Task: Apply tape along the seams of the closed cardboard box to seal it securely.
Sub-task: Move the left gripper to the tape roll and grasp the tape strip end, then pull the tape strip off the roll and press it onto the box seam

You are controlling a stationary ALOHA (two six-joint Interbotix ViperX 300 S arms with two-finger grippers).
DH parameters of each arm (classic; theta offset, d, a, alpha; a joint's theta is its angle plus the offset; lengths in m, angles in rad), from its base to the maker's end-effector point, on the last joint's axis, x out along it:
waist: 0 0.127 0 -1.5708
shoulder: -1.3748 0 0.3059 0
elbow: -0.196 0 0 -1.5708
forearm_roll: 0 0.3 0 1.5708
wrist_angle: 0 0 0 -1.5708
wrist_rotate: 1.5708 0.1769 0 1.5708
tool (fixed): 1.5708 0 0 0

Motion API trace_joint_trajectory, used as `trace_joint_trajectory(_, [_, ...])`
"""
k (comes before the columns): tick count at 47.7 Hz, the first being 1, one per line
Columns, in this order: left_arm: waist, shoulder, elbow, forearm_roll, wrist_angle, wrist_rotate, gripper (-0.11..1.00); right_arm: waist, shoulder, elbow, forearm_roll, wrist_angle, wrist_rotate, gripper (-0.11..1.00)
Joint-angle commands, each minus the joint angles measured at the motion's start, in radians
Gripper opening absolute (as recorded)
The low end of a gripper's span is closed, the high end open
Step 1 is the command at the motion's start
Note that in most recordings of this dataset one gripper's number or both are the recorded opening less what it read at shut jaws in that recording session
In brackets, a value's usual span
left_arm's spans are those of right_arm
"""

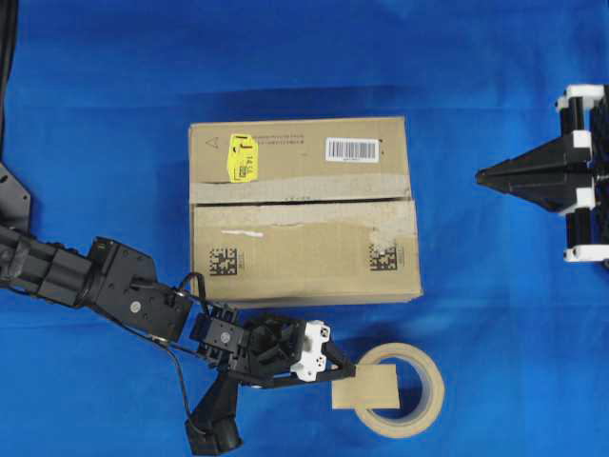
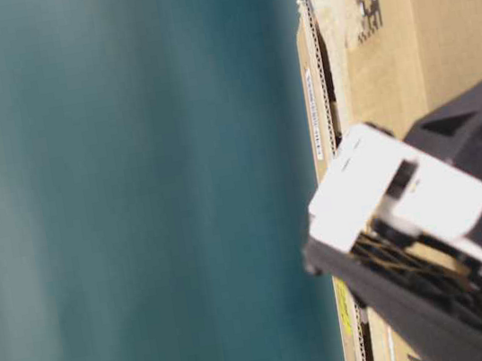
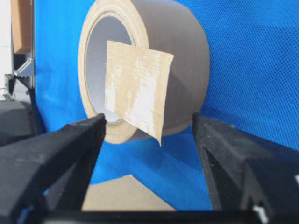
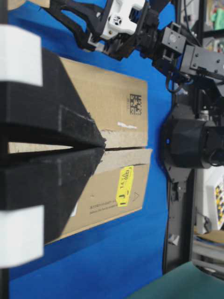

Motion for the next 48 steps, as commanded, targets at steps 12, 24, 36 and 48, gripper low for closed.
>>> trace_joint_trajectory(12, [-0.017,-0.017,-0.025,-0.02,0.046,-0.041,0.17,-0.003,0.02,-0.017,0.003,-0.003,0.0,0.04])
trace_joint_trajectory(24, [-0.018,-0.026,-0.025,-0.02,0.054,-0.055,0.0,-0.006,0.023,-0.017,0.003,-0.005,0.0,0.04])
trace_joint_trajectory(36, [-0.017,-0.075,-0.02,-0.02,0.055,-0.055,0.0,-0.008,0.025,-0.017,0.003,-0.003,0.0,0.04])
trace_joint_trajectory(48, [-0.003,-0.152,-0.011,-0.018,0.055,-0.052,0.0,-0.008,0.023,-0.018,0.003,-0.003,0.0,0.04])
